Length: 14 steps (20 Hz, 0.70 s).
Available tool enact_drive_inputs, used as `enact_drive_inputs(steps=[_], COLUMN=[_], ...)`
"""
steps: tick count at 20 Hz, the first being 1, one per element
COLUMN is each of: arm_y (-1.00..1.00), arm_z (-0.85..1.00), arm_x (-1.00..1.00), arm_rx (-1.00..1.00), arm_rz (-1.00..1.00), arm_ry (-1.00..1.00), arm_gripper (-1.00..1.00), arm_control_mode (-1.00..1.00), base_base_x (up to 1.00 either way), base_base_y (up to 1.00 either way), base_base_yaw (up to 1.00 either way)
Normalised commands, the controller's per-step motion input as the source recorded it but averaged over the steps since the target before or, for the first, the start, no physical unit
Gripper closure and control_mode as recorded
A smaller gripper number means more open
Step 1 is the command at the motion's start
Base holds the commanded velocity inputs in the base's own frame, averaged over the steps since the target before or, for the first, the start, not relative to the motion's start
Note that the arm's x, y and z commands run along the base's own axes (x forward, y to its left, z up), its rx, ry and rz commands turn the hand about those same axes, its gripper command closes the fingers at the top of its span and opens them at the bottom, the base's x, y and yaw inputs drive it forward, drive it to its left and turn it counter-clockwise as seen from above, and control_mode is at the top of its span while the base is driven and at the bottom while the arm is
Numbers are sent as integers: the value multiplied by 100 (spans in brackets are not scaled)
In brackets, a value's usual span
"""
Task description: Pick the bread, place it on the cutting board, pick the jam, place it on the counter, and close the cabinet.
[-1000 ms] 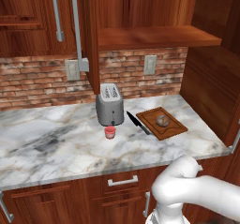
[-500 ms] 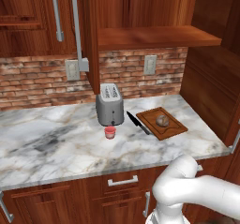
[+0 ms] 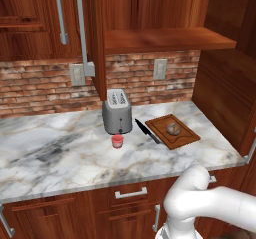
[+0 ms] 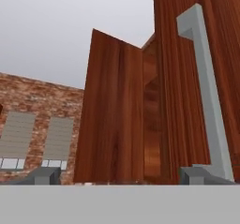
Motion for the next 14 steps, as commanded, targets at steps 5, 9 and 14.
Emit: enact_drive_inputs(steps=[5,9,14], arm_y=[0,-3,-21], arm_z=[-13,-7,-1], arm_x=[46,53,46], arm_rx=[0,0,0], arm_rz=[0,0,0], arm_ry=[-1,0,0], arm_gripper=[-100,-100,-100], arm_control_mode=[-100,-100,-100], base_base_x=[0,0,0], base_base_y=[0,0,0], base_base_yaw=[0,0,0])
